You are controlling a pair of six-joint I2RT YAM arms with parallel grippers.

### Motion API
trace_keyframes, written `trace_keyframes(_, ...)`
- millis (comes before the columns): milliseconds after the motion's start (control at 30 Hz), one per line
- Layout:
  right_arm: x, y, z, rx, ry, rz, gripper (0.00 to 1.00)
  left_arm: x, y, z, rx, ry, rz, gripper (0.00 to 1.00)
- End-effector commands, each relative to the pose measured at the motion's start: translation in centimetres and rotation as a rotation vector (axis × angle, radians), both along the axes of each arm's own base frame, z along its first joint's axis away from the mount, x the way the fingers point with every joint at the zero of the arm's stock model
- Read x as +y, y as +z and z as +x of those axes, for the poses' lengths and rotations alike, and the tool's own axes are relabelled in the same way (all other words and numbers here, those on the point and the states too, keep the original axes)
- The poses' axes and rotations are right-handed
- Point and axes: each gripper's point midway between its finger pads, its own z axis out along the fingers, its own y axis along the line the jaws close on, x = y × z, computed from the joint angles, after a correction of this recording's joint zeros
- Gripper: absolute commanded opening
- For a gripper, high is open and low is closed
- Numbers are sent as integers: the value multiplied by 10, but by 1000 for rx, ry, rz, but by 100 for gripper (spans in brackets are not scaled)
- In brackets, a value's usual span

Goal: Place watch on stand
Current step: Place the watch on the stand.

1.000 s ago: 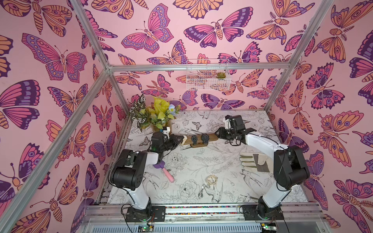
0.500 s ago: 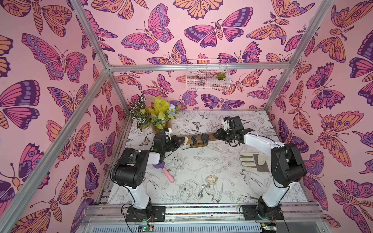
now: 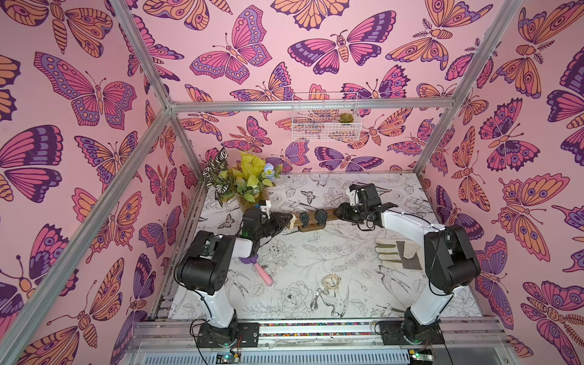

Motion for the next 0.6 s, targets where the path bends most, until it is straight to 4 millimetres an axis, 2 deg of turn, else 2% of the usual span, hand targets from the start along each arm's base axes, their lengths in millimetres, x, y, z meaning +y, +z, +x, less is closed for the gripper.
trace_keyframes(0, 3, -1, -12, 17, 12, -1, 44, -1, -1, 1, -3, 1, 12, 33)
trace_keyframes(333, 6, 3, -29, 15, 25, -14, 44, 4, 16, -3, -34, 13, 45, 41)
trace_keyframes(567, 1, 8, -29, 1, 19, -36, 44, 11, 24, -12, -38, 29, 100, 44)
